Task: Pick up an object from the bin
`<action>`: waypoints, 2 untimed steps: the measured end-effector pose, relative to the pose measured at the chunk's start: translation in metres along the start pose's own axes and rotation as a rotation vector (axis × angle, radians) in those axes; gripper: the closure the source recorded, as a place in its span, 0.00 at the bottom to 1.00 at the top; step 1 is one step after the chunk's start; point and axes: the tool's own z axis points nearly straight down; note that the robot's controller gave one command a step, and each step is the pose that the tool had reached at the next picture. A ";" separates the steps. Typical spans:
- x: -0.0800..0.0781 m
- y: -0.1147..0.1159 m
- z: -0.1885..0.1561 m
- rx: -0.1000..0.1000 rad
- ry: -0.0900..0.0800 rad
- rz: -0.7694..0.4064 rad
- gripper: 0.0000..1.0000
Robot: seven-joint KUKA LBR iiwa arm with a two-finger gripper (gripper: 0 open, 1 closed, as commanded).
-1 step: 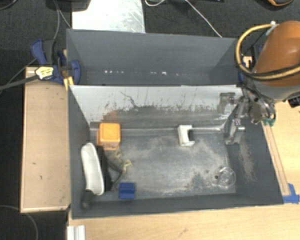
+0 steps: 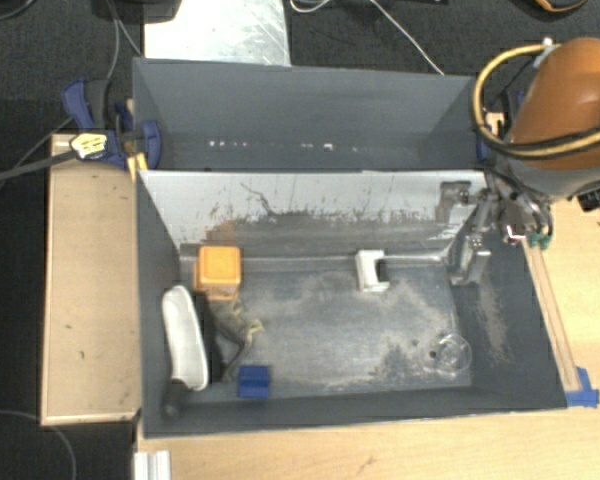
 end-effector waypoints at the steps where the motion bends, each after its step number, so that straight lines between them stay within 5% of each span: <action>1: 0.087 -0.051 0.132 0.000 0.002 -0.060 0.00; 2: 0.095 -0.042 0.095 -0.001 -0.001 0.069 0.00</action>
Offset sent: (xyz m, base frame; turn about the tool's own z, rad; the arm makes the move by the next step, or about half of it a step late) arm -0.0938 -0.0403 -0.0890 0.0757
